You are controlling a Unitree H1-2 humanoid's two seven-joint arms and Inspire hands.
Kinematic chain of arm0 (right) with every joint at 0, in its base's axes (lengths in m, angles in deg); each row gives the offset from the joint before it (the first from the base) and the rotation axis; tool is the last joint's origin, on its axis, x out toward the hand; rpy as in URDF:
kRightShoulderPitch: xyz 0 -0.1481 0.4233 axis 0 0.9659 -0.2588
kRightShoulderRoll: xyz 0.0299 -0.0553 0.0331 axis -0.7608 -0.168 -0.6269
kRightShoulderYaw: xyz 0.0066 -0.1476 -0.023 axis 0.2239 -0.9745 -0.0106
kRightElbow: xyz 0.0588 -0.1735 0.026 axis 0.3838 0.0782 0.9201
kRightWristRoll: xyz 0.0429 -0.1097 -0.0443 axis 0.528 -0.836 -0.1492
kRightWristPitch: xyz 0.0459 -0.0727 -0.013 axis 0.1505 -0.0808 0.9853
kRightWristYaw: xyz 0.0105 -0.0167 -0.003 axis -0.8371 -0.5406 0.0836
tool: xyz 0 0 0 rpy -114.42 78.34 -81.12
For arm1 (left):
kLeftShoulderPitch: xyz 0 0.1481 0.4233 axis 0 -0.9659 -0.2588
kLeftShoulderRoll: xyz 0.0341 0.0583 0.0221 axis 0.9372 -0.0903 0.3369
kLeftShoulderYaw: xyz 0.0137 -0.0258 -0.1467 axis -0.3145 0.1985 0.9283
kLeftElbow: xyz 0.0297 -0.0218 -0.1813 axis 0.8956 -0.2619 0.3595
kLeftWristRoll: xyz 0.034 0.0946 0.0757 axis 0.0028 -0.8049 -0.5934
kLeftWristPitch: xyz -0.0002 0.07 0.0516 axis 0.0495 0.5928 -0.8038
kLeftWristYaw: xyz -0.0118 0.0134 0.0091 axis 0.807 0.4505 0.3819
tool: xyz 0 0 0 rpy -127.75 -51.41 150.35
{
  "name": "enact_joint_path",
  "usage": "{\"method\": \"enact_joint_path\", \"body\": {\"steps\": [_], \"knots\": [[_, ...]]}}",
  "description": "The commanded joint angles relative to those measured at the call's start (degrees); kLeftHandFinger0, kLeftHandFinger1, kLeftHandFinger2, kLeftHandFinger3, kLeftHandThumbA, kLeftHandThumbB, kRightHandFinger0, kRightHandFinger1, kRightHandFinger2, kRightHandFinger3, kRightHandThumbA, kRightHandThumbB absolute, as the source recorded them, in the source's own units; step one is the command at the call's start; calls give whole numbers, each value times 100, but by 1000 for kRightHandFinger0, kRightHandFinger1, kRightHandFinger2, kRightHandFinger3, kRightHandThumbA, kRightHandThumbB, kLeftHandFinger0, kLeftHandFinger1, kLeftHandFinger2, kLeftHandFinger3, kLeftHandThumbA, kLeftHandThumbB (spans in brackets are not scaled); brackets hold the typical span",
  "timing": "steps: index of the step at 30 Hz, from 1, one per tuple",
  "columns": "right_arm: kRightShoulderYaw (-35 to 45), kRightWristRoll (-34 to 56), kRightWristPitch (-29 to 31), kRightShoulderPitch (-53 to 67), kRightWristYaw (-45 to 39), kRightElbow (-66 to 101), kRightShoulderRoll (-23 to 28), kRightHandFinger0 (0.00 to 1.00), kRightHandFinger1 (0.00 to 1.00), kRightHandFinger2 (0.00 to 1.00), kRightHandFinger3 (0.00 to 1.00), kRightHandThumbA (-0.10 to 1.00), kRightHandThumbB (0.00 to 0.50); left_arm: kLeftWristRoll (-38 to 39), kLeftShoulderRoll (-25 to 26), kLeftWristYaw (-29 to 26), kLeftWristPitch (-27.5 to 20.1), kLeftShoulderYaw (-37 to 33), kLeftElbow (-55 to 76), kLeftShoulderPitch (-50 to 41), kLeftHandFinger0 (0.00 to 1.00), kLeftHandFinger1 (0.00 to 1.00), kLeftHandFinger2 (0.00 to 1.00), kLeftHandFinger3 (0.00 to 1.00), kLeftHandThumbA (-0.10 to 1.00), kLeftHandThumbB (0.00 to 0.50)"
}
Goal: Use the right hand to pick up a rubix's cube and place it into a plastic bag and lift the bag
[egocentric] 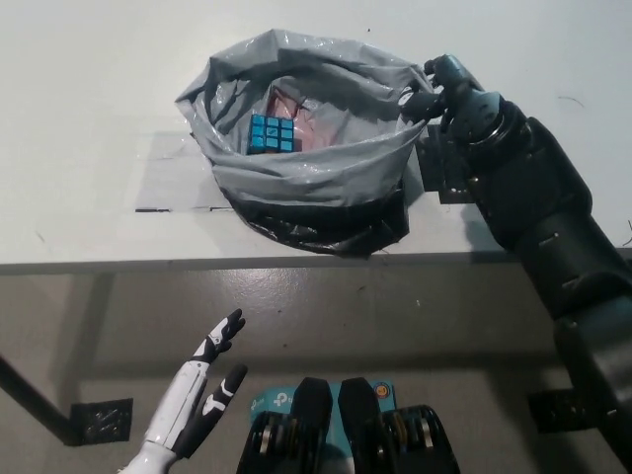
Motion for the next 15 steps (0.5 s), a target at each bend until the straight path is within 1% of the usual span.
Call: {"method": "enact_joint_path", "body": {"steps": [1, 2, 3, 4, 5, 6, 7, 8, 9, 10, 11, 12, 13, 14, 15], "knots": [[301, 300, 32, -415, 278, 249, 35, 15, 248, 484, 403, 1, 196, -12, 89, 74, 32, -26, 190, 43, 1000, 1000, 1000, 1000, 1000, 203], [356, 344, 41, -406, 270, 261, 31, 3, 251, 500, 384, 2, 194, -6, 90, 75, 32, -24, 189, 44, 1000, 1000, 1000, 1000, 1000, 202], [376, 348, 37, -413, 267, 251, 31, 1, 254, 507, 406, 1, 185, -1, 91, 73, 17, -25, 181, 50, 1000, 1000, 1000, 1000, 1000, 196], [403, 366, 32, -423, 272, 244, 29, 0, 247, 502, 474, -12, 189, 0, 91, 70, 5, -25, 174, 56, 1000, 1000, 1000, 1000, 1000, 194], [568, 513, 18, -466, 300, 201, 11, 0, 271, 546, 698, -65, 189, 11, 91, 78, 17, -25, 183, 56, 1000, 1000, 1000, 1000, 1000, 201], [685, 616, 16, -495, 316, 172, -4, 0, 272, 550, 732, -77, 188, 22, 90, 84, 35, -23, 192, 53, 1000, 1000, 1000, 1000, 1000, 201], [772, 704, 65, -501, 295, 158, -12, 0, 255, 540, 747, -95, 186, 19, 91, 83, 42, -22, 192, 52, 1000, 1000, 1000, 1000, 1000, 202], [1031, 966, 162, -507, 222, 146, -35, 0, 258, 571, 717, -99, 177, 14, 95, 85, 50, -23, 193, 50, 1000, 1000, 1000, 1000, 1000, 197], [1407, 1342, 153, -535, 194, 135, -79, 0, 254, 593, 676, -100, 181, 15, 97, 84, 33, -24, 184, 52, 1000, 1000, 1000, 1000, 1000, 191], [1901, 1822, 72, -592, 198, 117, -138, 0, 233, 577, 630, -100, 184, 1, 99, 76, 18, -26, 175, 53, 1000, 1000, 1000, 1000, 1000, 189], [2557, 2436, -62, -672, 216, 140, -223, 0, 201, 578, 610, -100, 186, -6, 98, 68, 5, -27, 165, 54, 1000, 1000, 1000, 1000, 1000, 188], [2732, 2577, -99, -693, 217, 171, -249, 0, 201, 578, 610, -100, 186, -1, 96, 68, 6, -26, 164, 52, 1000, 1000, 1000, 1000, 1000, 188], [2942, 2759, -154, -721, 182, 216, -277, 0, 147, 552, 581, -100, 165, 7, 96, 72, 8, -26, 165, 51, 1000, 1000, 1000, 1000, 1000, 187], [3482, 3252, -273, -822, 138, 335, -357, 0, 63, 517, 678, -100, 137, 2, 96, 68, -6, -28, 162, 50, 1000, 1000, 1000, 1000, 1000, 185], [3688, 3429, -307, -863, 143, 386, -392, 0, 51, 516, 737, -100, 132, -2, 96, 65, -13, -29, 159, 51, 1000, 1000, 1000, 1000, 1000, 184]]}}
